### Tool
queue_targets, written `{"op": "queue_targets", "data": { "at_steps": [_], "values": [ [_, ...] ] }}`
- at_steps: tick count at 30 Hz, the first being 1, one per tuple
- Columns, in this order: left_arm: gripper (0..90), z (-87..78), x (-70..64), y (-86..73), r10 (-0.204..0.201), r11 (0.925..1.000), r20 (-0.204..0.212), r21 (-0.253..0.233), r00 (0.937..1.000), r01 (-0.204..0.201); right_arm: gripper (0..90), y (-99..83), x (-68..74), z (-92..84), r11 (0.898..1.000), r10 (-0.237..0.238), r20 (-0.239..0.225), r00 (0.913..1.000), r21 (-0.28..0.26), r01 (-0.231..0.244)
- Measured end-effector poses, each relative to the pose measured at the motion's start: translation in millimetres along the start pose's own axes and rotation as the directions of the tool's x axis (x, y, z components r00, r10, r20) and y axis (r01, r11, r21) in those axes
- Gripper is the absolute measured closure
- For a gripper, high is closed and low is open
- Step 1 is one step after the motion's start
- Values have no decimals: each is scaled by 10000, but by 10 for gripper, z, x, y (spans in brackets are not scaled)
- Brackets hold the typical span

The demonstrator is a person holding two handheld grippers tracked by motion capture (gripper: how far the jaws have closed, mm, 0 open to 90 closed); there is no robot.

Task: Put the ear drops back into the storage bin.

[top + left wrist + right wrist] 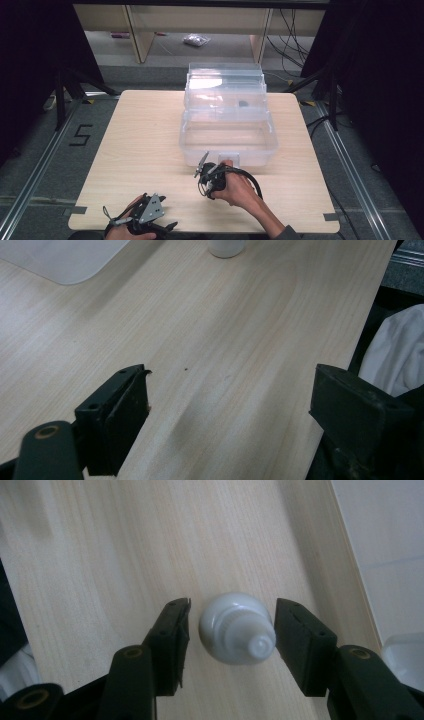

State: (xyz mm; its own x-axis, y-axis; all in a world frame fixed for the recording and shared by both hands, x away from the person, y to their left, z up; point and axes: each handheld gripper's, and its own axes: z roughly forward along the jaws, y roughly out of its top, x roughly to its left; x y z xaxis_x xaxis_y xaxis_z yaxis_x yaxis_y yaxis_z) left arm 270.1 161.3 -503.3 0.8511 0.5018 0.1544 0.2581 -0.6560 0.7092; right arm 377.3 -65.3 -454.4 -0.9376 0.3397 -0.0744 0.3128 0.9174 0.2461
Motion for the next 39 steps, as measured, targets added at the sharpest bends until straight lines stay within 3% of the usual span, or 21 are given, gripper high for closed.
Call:
{"op": "queue_targets", "data": {
  "at_steps": [4, 6, 9, 13, 15, 16, 17, 18, 19, 21, 26, 28, 29, 31, 32, 33, 34, 36, 37, 38, 39],
  "values": [
    [152, 2, -5, -2, -84, 10000, 7, -2, 10000, 84, 518, 25, -17, 41, 9991, -153, -79, 9999, 389, 156],
    [151, 5, -8, -4, -156, 9999, 21, -5, 9999, 156, 521, 34, -5, 50, 9989, 85, -46, 10000, 453, -83],
    [151, 6, -8, -1, -77, 9999, 143, -80, 9999, 78, 528, 34, -48, 66, 9986, -266, -200, 9994, 453, 275],
    [151, 3, -5, -3, -83, 9999, 97, -79, 9999, 83, 550, 58, -42, 69, 9977, -7, -203, 9998, 671, 20],
    [152, 11, -12, -6, -190, 9998, -7, -18, 9998, 190, 558, 64, -55, 76, 9976, -147, -277, 9995, 670, 166],
    [152, 7, -9, -5, -166, 9999, 34, 3, 9999, 166, 566, 64, -83, 91, 9965, -553, -384, 9977, 602, 575],
    [152, -3, 7, 1, 119, 9999, 46, 74, 9999, -119, 578, 68, -77, 94, 9967, -499, -383, 9980, 622, 523],
    [151, 7, -10, -4, -166, 9999, 101, -21, 9998, 166, 589, 72, -59, 91, 9971, -270, -363, 9990, 697, 294],
    [151, 2, -1, 1, 21, 10000, 22, -8, 10000, -21, 596, 79, -47, 93, 9957, -204, -410, 9990, 900, 240],
    [151, 1, 0, 0, 1, 10000, 17, -10, 10000, -1, 599, 87, -66, 108, 9945, -528, -468, 9975, 882, 568],
    [152, 8, -11, -4, -183, 9998, 43, -7, 9998, 183, 601, 111, -28, 94, 9919, -467, -379, 9982, 1164, 509],
    [152, -3, 2, 1, 41, 10000, 33, 9, 10000, -41, 601, 109, -36, 80, 9918, -654, -425, 9970, 1074, 697],
    [152, -1, 1, 0, 20, 10000, 25, 8, 10000, -20, 601, 110, -61, 72, 9901, -1038, -489, 9934, 903, 1079],
    [151, 2, -3, -1, -42, 10000, 56, 1, 10000, 42, 601, 106, -32, 12, 9936, -550, -453, 9975, 965, 591],
    [151, -3, 5, 2, 104, 9999, 31, 61, 9999, -105, 601, 98, -40, 1, 9942, -538, -492, 9973, 904, 581],
    [151, 5, -17, -2, -213, 9997, 147, -72, 9997, 214, 601, 85, -49, -15, 9944, -482, -475, 9977, 914, 523],
    [151, 4, -8, 1, -55, 10000, 127, -76, 9999, 56, 602, 77, -43, -29, 9947, -384, -422, 9984, 939, 423],
    [151, 7, -16, -2, -196, 9998, 129, -52, 9997, 197, 601, 61, -69, -34, 9936, -620, -451, 9971, 921, 660],
    [151, 4, -10, 1, -67, 10000, 109, -57, 9999, 67, 601, 51, -60, -50, 9944, -350, -464, 9983, 978, 394],
    [152, 7, -9, 0, -70, 9999, 130, -97, 9999, 71, 601, 40, -83, -53, 9945, -542, -489, 9973, 870, 583],
    [152, 8, -9, -1, -75, 9999, 133, -107, 9999, 76, 602, 35, -84, -76, 9951, -396, -573, 9976, 885, 446]
  ]
}}
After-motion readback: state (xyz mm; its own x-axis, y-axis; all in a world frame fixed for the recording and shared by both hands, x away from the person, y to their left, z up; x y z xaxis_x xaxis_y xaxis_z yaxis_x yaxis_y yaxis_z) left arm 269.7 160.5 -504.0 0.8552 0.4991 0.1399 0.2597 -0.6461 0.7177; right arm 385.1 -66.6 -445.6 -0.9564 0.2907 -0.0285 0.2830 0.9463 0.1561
